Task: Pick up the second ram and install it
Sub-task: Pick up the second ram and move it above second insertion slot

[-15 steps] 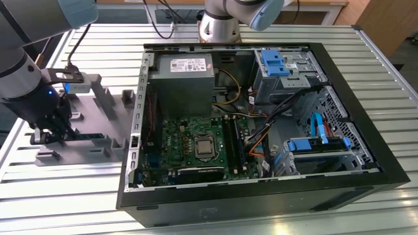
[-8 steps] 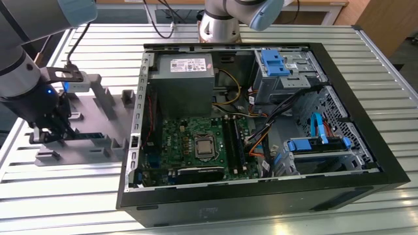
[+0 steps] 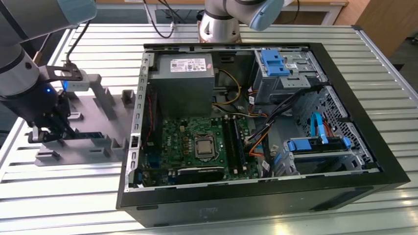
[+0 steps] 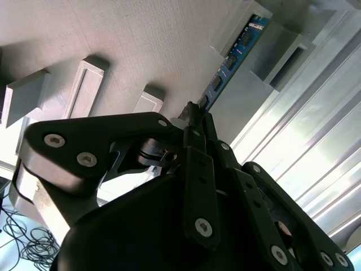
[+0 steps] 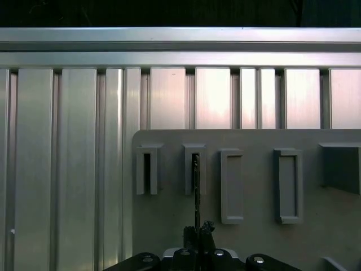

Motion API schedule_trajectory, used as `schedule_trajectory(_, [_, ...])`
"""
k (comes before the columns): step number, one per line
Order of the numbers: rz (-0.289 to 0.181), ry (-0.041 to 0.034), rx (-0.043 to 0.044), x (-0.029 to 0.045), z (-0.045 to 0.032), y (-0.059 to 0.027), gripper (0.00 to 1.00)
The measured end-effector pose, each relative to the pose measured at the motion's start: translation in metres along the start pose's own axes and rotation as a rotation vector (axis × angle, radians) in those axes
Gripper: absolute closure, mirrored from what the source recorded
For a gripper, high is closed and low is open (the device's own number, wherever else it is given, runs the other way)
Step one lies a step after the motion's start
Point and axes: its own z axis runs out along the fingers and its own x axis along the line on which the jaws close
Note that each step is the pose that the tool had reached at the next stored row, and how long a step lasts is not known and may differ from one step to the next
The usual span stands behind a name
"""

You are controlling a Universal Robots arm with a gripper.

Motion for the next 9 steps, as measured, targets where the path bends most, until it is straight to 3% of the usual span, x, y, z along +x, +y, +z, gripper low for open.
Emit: schedule_trajectory(9, [0.0, 0.0, 0.0, 0.0, -0.0028, 0.0, 0.86])
